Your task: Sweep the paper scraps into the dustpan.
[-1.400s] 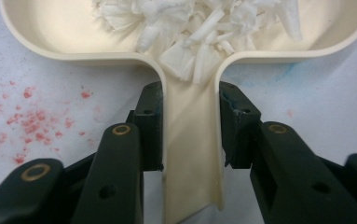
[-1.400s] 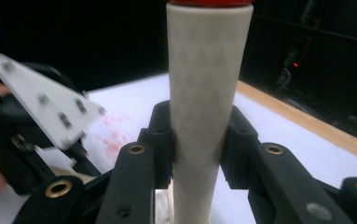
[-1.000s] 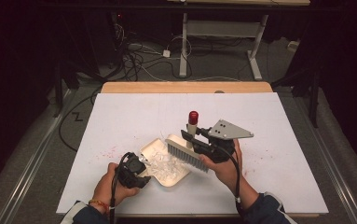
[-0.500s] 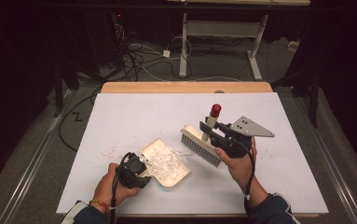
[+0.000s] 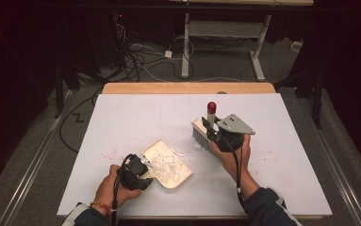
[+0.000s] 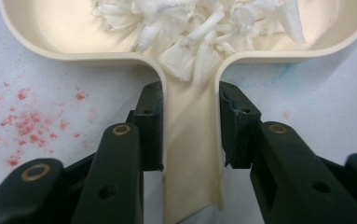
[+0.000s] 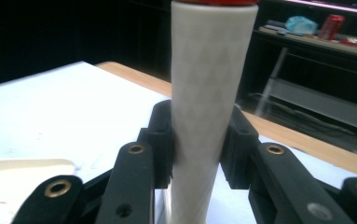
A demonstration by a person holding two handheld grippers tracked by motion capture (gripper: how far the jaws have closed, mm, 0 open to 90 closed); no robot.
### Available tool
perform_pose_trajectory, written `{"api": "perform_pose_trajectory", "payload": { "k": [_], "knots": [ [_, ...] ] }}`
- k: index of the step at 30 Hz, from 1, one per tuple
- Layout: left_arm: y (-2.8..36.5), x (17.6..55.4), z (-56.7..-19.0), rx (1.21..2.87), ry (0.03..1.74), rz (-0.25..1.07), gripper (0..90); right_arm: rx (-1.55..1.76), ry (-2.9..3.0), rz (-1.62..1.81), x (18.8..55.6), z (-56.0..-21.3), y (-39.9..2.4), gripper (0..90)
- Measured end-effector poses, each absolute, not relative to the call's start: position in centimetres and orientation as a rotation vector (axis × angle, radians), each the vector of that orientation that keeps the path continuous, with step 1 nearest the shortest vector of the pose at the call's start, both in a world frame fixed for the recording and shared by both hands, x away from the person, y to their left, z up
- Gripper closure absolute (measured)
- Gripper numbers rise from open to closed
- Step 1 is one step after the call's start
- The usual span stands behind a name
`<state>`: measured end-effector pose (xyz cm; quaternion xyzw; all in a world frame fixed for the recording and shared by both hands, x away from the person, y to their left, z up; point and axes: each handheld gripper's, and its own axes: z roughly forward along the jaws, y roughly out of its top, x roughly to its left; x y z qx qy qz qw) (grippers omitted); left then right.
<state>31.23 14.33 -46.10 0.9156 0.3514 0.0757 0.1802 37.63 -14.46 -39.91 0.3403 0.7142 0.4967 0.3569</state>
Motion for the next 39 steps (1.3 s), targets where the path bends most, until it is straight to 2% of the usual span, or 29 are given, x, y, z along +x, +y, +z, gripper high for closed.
{"api": "perform_pose_trajectory", "payload": {
  "k": [8, 16, 27, 39],
  "knots": [
    [14.3, 31.2, -46.1, 2.587, 0.998, 0.217, 63.1, 0.815, 1.980, 1.279, 37.6, -39.5, -12.4, 69.9],
    [14.4, 31.3, -46.1, 2.593, 0.990, 0.207, 63.1, 0.697, 2.100, 1.379, 34.5, -39.8, -8.1, 69.4],
    [14.7, 31.3, -46.0, 2.575, 1.002, 0.188, 63.1, 0.621, 2.137, 1.494, 32.5, -38.1, -6.5, 70.1],
    [16.9, 32.5, -45.6, 2.481, 1.116, 0.183, 63.0, 0.658, 2.051, 1.558, 35.0, -35.9, -7.3, 69.9]
  ]
}}
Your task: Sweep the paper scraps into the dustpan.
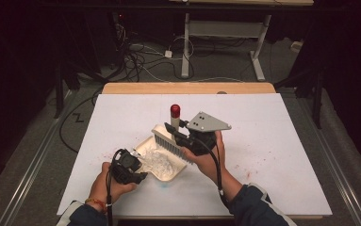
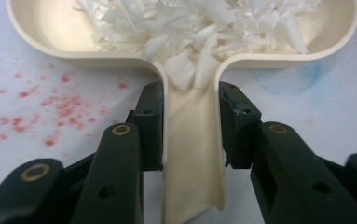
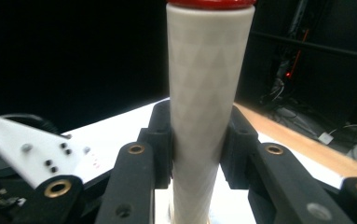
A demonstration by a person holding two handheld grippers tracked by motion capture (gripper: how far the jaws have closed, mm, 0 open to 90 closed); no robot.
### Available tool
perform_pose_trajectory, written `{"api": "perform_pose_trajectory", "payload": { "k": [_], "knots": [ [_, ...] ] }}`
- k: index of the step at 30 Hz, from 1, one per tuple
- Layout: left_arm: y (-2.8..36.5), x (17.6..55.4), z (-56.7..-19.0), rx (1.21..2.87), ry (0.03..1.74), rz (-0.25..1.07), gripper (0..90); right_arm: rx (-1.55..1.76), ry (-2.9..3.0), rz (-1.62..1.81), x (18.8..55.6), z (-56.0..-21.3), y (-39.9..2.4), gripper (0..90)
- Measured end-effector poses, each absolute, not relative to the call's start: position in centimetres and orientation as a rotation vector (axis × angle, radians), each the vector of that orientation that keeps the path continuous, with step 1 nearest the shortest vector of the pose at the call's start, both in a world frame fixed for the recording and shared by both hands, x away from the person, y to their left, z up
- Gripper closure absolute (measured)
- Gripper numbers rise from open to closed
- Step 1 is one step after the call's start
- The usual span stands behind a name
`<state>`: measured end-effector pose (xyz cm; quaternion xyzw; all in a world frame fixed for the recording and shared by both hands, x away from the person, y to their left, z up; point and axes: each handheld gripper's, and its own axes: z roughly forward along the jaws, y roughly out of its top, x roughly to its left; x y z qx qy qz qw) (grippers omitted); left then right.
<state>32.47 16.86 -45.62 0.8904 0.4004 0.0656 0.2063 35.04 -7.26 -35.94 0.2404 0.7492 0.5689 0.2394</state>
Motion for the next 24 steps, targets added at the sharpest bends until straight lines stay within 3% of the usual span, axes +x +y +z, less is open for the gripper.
{"api": "perform_pose_trajectory", "payload": {
  "k": [7, 16, 24],
  "knots": [
    [17.4, 32.7, -45.8, 2.486, 1.124, 0.172, 63.1, 0.650, 2.015, 1.475, 38.0, -36.2, -6.9, 69.9],
    [17.8, 33.1, -46.1, 2.486, 1.131, 0.172, 63.1, 0.655, 2.025, 1.345, 41.3, -38.9, -5.5, 69.9],
    [18.1, 33.1, -46.0, 2.507, 1.117, 0.181, 63.1, 0.537, 2.123, 1.350, 40.8, -40.1, -4.5, 69.3]
  ]
}}
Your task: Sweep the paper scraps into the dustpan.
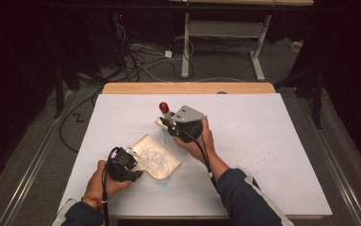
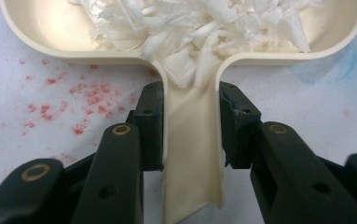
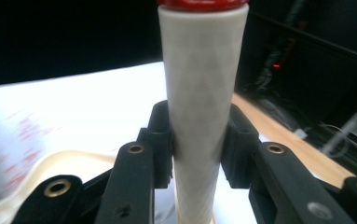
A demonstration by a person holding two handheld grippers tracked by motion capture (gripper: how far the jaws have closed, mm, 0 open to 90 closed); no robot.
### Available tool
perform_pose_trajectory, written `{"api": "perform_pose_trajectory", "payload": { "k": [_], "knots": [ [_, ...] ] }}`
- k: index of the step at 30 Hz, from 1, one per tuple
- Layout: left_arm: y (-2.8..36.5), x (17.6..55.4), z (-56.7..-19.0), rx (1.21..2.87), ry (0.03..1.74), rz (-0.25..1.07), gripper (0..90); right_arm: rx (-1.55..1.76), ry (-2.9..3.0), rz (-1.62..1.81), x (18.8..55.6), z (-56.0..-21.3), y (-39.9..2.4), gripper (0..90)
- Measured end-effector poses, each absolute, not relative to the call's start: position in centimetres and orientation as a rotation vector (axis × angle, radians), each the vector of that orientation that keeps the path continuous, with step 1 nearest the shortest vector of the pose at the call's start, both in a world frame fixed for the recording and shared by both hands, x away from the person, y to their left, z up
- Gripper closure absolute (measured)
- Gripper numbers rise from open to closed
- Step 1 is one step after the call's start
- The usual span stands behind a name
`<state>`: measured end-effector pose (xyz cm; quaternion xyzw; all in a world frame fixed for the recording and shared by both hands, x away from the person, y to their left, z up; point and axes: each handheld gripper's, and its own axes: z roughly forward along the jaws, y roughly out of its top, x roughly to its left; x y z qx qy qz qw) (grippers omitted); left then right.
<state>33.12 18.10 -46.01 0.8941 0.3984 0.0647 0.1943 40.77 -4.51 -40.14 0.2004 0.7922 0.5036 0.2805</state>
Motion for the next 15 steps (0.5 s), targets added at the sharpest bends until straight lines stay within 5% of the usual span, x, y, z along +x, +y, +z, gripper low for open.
{"api": "perform_pose_trajectory", "payload": {
  "k": [15],
  "knots": [
    [18.4, 32.5, -46.1, 2.531, 1.112, 0.205, 63.1, 0.410, 2.213, 1.546, 33.9, -37.7, -6.3, 69.9]
  ]
}}
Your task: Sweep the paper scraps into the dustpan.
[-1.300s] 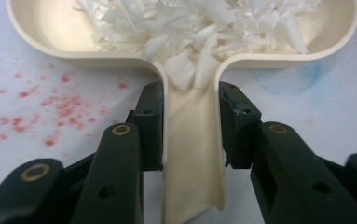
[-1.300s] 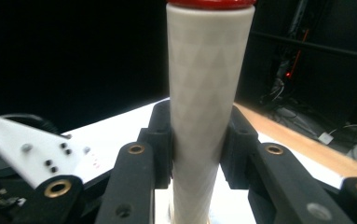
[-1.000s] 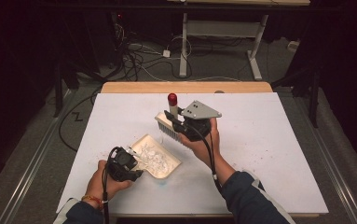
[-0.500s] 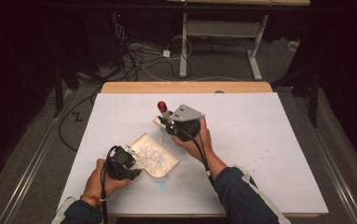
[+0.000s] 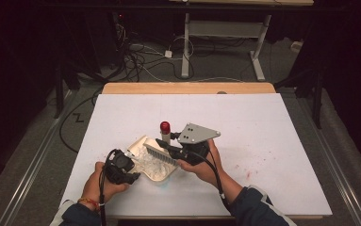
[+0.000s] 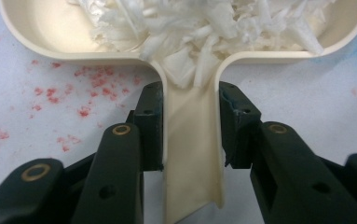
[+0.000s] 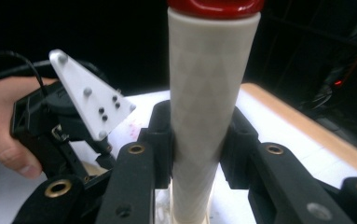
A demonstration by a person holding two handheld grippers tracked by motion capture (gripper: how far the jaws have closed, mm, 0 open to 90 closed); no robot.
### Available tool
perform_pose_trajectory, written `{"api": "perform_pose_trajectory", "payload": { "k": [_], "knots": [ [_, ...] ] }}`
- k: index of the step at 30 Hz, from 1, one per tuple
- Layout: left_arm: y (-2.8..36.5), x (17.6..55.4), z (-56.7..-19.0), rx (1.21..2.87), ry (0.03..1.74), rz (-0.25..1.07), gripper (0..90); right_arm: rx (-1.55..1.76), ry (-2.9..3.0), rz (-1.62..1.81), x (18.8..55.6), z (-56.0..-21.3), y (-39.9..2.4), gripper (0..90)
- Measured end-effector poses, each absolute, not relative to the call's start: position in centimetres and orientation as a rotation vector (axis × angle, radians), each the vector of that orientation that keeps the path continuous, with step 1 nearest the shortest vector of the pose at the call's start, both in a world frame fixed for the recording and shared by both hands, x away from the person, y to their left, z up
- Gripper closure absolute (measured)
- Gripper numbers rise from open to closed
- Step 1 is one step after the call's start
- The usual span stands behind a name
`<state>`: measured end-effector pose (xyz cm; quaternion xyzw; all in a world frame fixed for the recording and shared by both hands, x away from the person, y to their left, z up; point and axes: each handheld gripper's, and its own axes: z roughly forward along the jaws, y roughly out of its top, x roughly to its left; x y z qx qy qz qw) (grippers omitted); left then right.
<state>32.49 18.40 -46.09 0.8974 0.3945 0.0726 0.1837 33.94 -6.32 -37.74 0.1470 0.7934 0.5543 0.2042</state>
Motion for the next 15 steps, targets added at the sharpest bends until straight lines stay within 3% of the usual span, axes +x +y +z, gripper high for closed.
{"api": "perform_pose_trajectory", "payload": {
  "k": [15],
  "knots": [
    [18.3, 32.2, -46.0, 2.566, 1.074, 0.213, 63.0, 0.585, 2.150, 1.474, 34.4, -36.8, -10.0, 69.9]
  ]
}}
